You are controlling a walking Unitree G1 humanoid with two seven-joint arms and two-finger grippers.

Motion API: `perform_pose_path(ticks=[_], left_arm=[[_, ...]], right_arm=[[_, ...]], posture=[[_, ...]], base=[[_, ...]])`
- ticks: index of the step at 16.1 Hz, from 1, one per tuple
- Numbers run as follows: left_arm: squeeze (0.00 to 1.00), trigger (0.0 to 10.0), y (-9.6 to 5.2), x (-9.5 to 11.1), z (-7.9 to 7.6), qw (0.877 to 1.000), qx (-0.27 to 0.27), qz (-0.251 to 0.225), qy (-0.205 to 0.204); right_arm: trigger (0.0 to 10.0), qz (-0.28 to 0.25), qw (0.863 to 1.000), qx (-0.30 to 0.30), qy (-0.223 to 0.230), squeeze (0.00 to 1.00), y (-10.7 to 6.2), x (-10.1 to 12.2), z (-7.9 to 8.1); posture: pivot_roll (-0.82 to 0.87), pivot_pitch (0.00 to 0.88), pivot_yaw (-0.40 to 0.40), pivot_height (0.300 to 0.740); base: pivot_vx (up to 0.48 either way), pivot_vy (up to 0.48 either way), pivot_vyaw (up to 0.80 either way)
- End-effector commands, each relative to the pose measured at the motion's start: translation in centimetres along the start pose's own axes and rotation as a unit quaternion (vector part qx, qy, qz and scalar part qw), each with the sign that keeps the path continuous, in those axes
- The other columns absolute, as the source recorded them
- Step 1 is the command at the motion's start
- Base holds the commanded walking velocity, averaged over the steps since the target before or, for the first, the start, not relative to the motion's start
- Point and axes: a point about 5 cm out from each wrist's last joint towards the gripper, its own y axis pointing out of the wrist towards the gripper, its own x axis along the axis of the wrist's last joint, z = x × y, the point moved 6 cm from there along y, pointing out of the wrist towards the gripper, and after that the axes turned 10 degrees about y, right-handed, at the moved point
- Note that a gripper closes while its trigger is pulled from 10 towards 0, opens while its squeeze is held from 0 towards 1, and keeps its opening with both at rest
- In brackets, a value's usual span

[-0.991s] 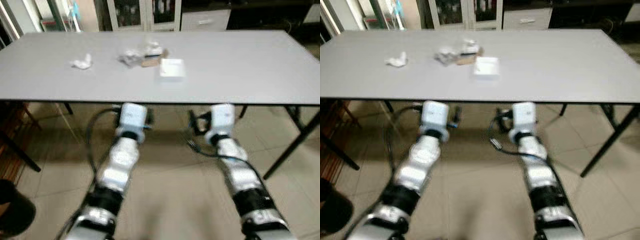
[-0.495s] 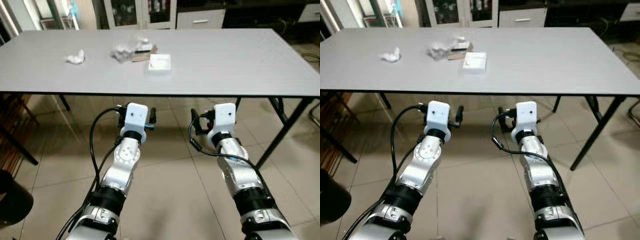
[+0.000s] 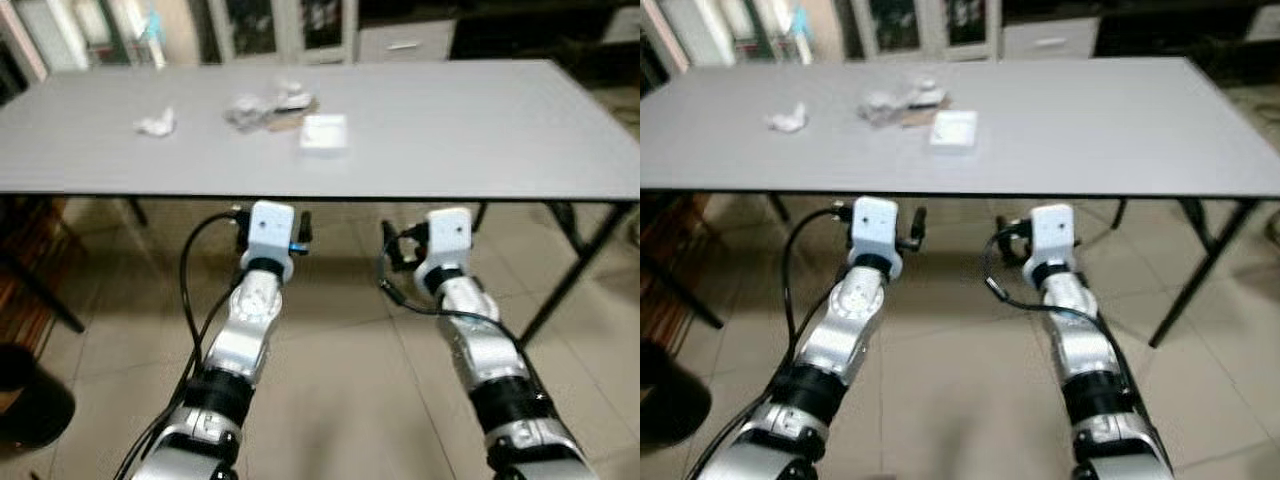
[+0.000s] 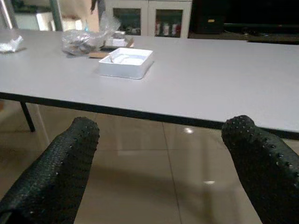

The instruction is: Picking trash to rubbish bin

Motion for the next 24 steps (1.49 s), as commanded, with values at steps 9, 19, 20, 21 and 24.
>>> perform_pose_path(ticks=[9, 19, 20, 21, 24], left_arm=[[0.0, 10.0, 0.05, -0.84, 0.91, 1.0, 0.005, 0.013, 0.01], [0.0, 10.0, 0.06, -0.89, 1.07, 1.0, 0.007, 0.015, 0.01], [0.0, 10.0, 0.06, -0.9, 1.07, 1.0, 0.008, 0.015, 0.01], [0.0, 10.0, 0.06, -0.89, 1.04, 1.0, 0.008, 0.015, 0.009], [0.0, 10.0, 0.06, -0.9, 1.02, 1.0, 0.008, 0.016, 0.009]], right_arm=[[10.0, 0.002, 1.0, 0.011, 0.019, 0.0, 0.26, -0.08, 1.15], [10.0, -0.003, 1.0, 0.009, 0.018, 0.0, 0.32, 0.13, 1.16], [10.0, -0.003, 1.0, 0.009, 0.017, 0.0, 0.33, 0.14, 1.13], [10.0, -0.003, 1.0, 0.008, 0.016, 0.0, 0.34, 0.16, 1.09], [10.0, -0.003, 1.0, 0.008, 0.017, 0.0, 0.37, 0.2, 1.06]], posture=[[-0.09, 0.024, 0.049, 0.74], [-0.08, 0.048, 0.043, 0.74], [-0.08, 0.05, 0.043, 0.74], [-0.08, 0.051, 0.042, 0.74], [-0.07, 0.055, 0.039, 0.74]], base=[[0.396, 0.0, 0.21], [0.398, 0.0, -0.24], [0.401, 0.0, 0.0], [0.401, 0.0, 0.0], [0.399, 0.0, 0.0]])
